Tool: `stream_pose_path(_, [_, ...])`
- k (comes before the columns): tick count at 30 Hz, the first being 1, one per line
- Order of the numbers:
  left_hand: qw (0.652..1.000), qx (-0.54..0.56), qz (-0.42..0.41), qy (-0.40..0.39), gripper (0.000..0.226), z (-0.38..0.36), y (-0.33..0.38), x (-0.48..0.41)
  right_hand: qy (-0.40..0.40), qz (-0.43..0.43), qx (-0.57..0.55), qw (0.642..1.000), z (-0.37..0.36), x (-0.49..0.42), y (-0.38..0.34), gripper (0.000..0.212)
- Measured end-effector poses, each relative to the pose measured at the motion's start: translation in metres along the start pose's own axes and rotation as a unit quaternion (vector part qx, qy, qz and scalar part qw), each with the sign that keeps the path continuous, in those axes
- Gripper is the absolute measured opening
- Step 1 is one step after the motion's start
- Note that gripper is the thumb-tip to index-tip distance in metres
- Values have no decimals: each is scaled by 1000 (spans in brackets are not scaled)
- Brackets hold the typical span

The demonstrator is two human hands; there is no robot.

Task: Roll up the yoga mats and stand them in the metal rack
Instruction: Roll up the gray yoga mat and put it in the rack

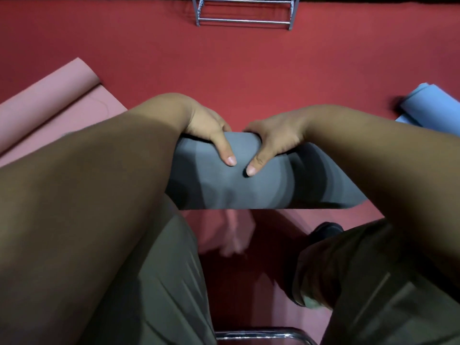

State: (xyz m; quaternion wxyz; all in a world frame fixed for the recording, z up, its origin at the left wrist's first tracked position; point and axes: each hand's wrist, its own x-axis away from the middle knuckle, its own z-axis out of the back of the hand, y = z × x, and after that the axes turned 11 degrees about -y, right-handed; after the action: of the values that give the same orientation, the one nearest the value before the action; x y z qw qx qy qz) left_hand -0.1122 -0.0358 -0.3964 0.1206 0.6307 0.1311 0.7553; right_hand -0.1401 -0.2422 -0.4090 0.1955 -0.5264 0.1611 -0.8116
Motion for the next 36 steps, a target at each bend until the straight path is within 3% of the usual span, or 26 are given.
stream_pose_path(2, [1000, 14, 4, -10, 68, 0, -2, 1, 7, -14, 52, 999, -1, -5, -6, 150])
stream_pose_path(4, [999, 23, 11, -21, 69, 0, -3, 1, 4, -23, 83, 996, -3, -9, -12, 165])
stream_pose_path(6, [999, 35, 16, -31, 68, -2, -2, 2, 10, -38, 113, 993, -6, -11, -14, 155])
stream_pose_path(10, [998, 22, 28, -45, 64, -5, 7, 0, 24, -37, 116, 992, -9, -5, -13, 103])
stream_pose_path(15, [999, -14, 26, -43, 55, -9, 23, -8, -5, -21, 52, 998, -5, -3, 3, 81])
stream_pose_path(18, [997, -66, 23, -24, 79, -10, 32, -10, -25, -25, -7, 999, -1, 0, 13, 74])
stream_pose_path(22, [987, -153, 8, 44, 139, -8, 34, -18, -25, -33, -79, 996, 3, 6, 21, 67])
stream_pose_path(24, [978, -196, -4, 71, 148, -7, 35, -19, -19, -41, -113, 993, 5, 10, 25, 71])
stream_pose_path(29, [963, -232, 13, 133, 99, -8, 39, -9, -34, -46, -156, 986, 5, 10, 29, 77])
stream_pose_path(36, [987, -134, 1, 88, 76, -5, 25, -7, -36, -28, -128, 991, 6, 10, 19, 71])
